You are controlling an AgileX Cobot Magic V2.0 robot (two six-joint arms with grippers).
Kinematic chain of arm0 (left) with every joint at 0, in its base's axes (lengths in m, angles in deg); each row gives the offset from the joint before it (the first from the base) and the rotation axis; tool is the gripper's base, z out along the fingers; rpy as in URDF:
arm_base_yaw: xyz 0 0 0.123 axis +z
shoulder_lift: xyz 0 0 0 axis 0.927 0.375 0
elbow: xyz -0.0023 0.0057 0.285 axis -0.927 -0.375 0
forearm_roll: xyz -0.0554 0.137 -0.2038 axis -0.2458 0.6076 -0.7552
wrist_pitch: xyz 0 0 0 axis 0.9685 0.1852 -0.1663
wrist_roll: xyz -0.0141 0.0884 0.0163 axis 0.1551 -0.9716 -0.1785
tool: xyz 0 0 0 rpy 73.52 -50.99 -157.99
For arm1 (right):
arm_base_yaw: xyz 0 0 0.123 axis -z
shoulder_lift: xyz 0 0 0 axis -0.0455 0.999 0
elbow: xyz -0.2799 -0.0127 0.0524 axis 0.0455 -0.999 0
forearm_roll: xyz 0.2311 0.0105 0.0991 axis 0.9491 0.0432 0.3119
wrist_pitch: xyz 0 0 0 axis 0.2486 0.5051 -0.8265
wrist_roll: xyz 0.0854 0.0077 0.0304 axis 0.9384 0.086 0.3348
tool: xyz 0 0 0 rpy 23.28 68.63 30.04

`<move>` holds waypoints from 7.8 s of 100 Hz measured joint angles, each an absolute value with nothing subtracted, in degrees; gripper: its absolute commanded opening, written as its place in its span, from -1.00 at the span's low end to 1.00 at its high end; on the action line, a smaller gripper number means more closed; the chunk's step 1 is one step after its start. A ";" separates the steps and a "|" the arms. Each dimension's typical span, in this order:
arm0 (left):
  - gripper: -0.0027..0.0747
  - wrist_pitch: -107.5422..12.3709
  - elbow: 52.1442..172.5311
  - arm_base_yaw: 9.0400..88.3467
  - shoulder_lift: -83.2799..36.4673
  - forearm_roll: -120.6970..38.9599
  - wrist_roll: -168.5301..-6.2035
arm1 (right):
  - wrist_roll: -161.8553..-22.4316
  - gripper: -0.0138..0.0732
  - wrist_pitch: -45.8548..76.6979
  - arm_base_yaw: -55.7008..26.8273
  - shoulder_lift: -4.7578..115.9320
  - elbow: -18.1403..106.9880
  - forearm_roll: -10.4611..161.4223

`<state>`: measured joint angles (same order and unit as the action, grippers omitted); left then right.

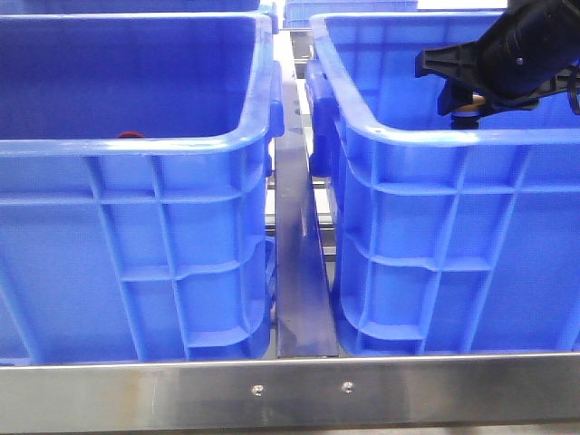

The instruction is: Pick red and yellow buttons and place in box

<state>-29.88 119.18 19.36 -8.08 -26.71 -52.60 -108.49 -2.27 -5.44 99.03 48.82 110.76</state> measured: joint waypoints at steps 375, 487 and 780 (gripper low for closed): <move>-0.96 -19.46 126.52 19.45 -1.16 -17.64 -45.02 | -108.49 0.50 28.81 -5.44 70.44 38.81 120.06; -0.96 -19.68 126.53 19.45 -1.16 -17.64 -45.02 | -104.51 0.82 58.91 -6.10 76.70 44.19 135.29; 0.32 -17.58 126.53 19.45 -1.27 -19.75 -45.02 | -144.48 0.58 1.71 6.33 97.03 46.38 135.31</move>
